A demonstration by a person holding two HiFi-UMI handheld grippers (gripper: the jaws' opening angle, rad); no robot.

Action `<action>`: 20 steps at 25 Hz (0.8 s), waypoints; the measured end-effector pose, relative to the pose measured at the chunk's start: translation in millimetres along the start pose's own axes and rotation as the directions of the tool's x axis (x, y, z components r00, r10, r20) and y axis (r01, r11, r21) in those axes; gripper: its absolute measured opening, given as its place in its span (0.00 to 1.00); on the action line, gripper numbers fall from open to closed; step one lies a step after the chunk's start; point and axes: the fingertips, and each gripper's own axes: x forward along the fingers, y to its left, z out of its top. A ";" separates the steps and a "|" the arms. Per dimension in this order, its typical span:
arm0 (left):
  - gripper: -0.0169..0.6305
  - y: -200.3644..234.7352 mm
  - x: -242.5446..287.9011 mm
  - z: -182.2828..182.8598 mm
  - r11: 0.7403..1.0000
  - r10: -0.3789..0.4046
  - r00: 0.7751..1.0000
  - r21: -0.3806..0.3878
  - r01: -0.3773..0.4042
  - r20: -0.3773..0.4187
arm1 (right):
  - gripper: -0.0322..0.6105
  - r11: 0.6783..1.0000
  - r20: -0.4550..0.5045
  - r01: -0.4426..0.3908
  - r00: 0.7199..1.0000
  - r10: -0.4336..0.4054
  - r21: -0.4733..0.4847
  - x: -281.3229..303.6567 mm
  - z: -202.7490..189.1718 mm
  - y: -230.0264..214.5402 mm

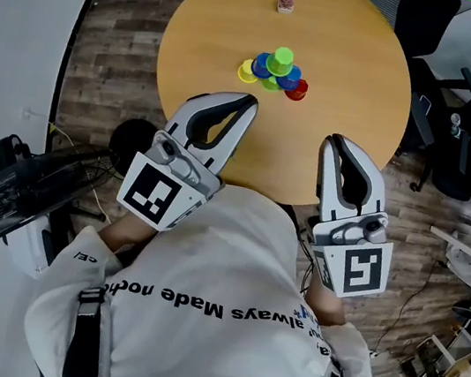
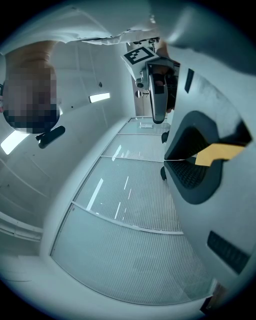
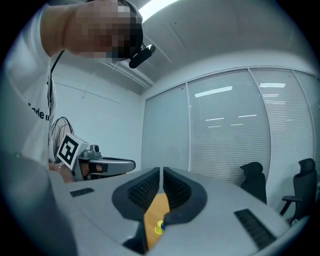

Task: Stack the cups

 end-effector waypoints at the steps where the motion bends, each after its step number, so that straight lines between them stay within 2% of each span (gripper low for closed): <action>1: 0.07 -0.3 -0.3 -0.4 1.000 0.000 1.000 0.000 0.000 0.000 | 0.12 1.000 0.000 -0.001 1.000 0.001 0.000 -0.3 -0.2 0.5; 20: 0.07 -2.9 -6.0 0.1 1.000 0.000 1.000 -0.003 0.000 0.001 | 0.12 1.000 0.004 0.003 1.000 -0.003 0.003 -3.6 1.8 5.0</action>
